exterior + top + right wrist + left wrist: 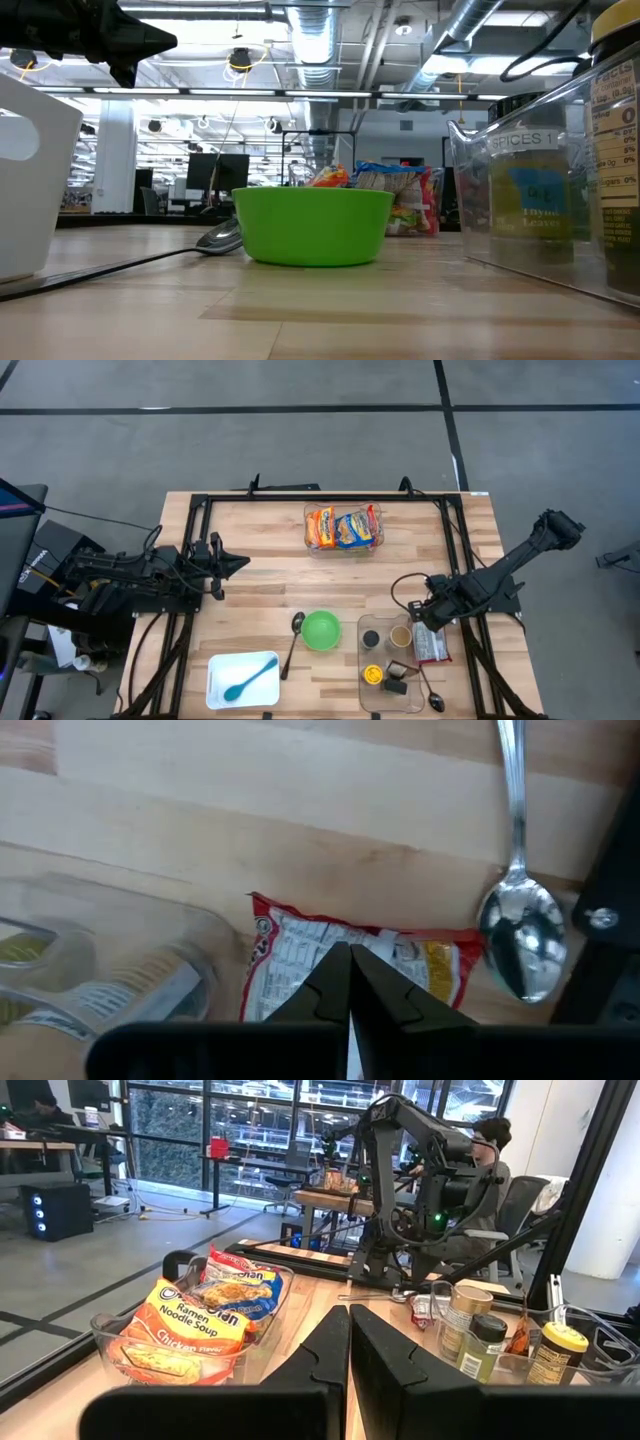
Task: Pick & Place Food Item
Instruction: Put the red noodle pack into the top transparent bin
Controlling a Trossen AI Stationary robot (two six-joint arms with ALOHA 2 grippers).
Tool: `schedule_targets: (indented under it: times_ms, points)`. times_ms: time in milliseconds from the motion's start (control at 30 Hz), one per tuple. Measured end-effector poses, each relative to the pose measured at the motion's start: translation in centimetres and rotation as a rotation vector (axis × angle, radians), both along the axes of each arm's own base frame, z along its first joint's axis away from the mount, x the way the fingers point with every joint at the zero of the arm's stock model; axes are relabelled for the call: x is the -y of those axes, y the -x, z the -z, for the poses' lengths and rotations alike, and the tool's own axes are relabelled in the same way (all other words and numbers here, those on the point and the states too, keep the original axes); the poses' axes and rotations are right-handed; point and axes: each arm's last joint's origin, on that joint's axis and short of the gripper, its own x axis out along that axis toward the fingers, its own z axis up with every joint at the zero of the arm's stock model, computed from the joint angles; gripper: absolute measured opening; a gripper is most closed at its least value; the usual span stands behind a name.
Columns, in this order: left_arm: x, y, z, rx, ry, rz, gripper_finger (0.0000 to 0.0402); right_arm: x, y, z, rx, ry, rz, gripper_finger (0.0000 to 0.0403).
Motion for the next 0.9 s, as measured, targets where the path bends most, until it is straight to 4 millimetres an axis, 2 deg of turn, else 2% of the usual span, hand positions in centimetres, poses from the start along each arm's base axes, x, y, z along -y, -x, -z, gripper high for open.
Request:
schedule_targets:
  times_ms: [433,700,900]
  points:
    - [0.00,0.00,0.00,0.000,0.000,0.000,0.0008,-0.19,-0.18,0.27,-0.027,-0.091,-0.034,0.0006]
    - [0.00,0.00,0.00,0.000,0.000,0.000,0.0008,-0.19,-0.17,0.28,-0.029,-0.096,0.001,0.0082]
    - [0.00,0.00,0.00,0.000,0.000,0.000,0.0008,-0.23,-0.23,0.94,-0.100,-0.064,0.056,0.0126]
